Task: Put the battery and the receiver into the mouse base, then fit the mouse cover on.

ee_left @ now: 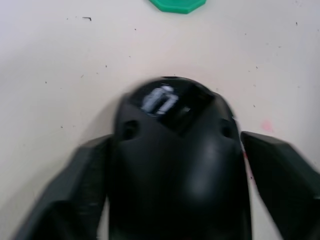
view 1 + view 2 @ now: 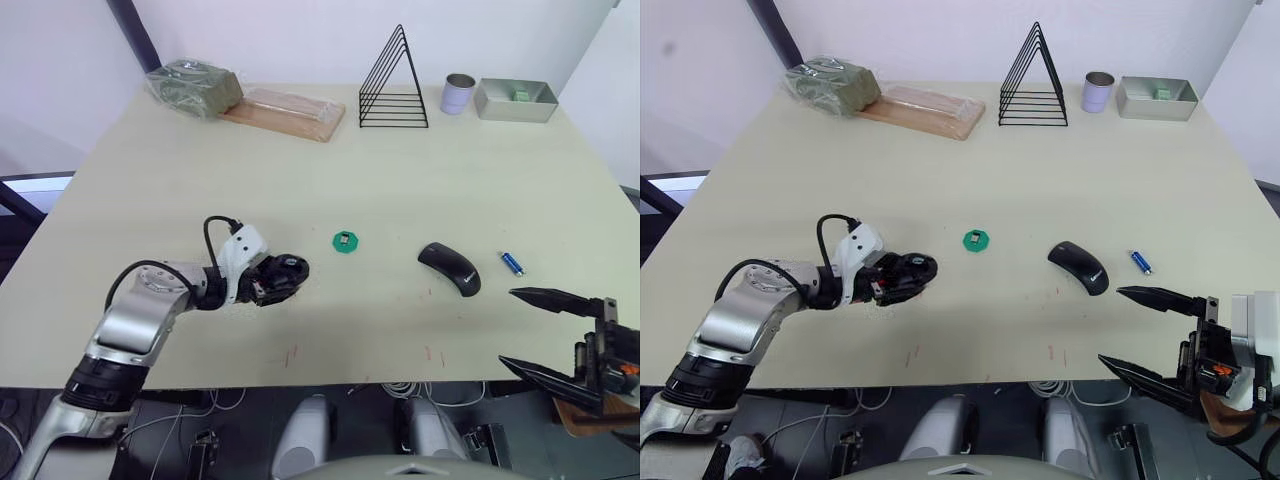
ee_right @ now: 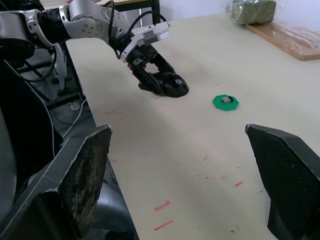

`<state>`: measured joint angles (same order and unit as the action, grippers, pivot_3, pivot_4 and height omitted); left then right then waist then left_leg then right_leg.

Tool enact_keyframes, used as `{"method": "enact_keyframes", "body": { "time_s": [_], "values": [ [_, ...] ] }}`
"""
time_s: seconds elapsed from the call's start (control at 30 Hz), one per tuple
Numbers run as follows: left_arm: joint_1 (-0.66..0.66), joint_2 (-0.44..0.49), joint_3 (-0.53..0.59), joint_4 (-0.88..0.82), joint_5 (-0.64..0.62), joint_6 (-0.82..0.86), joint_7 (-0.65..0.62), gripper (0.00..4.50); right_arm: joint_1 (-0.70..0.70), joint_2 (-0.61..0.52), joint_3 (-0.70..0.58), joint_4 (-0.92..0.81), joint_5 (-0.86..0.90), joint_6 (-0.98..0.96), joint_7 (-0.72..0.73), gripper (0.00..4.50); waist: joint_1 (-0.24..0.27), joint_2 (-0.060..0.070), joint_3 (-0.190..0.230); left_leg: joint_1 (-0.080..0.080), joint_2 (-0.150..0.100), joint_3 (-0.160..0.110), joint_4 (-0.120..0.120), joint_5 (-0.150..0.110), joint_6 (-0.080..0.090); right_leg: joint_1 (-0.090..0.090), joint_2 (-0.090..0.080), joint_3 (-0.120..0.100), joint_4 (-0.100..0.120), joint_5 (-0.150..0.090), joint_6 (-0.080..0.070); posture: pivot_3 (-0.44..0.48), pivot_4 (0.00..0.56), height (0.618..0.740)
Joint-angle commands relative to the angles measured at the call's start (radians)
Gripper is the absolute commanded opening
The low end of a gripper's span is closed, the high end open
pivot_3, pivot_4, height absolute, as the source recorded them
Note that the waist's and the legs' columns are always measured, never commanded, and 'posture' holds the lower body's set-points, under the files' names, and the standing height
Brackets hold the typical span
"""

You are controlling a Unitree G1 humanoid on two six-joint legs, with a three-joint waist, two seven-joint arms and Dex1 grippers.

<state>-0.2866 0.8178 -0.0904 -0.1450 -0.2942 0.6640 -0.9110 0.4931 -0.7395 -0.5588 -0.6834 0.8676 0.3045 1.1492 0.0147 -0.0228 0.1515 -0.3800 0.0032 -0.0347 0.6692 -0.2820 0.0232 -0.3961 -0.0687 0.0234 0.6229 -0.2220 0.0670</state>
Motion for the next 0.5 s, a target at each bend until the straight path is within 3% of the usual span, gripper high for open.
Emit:
{"method": "enact_keyframes", "body": {
  "time_s": [0.03, 0.37, 0.5],
  "values": [
    [-0.010, -0.002, -0.003, -0.011, 0.012, -0.023, -0.006, 2.93, 0.002, 0.001, -0.027, -0.012, 0.006, -0.015, 0.001, 4.50, -0.001, 0.000, 0.000, 0.000, 0.000, 0.000, 0.000, 0.000, 0.000, 0.000, 0.000, 0.000, 0.000, 0.000, 0.000, 0.000, 0.150, 0.740],
    [-0.005, 0.028, 0.013, -0.063, -0.023, -0.066, -0.099, 2.93, 0.018, 0.011, -0.031, -0.014, 0.000, -0.018, -0.013, 4.50, 0.000, 0.000, 0.000, 0.000, 0.000, 0.000, 0.000, 0.000, 0.000, 0.000, 0.000, 0.000, 0.000, 0.000, 0.000, 0.000, 0.150, 0.740],
    [-0.078, 0.030, -0.109, -0.159, -0.001, -0.045, -0.173, 2.93, 0.045, 0.012, -0.060, -0.021, 0.006, -0.011, -0.021, 4.50, 0.008, 0.000, 0.000, -0.001, 0.000, 0.000, 0.000, 0.000, 0.000, 0.000, 0.000, 0.000, 0.000, 0.000, 0.000, 0.000, 0.150, 0.740]
  ]
}}
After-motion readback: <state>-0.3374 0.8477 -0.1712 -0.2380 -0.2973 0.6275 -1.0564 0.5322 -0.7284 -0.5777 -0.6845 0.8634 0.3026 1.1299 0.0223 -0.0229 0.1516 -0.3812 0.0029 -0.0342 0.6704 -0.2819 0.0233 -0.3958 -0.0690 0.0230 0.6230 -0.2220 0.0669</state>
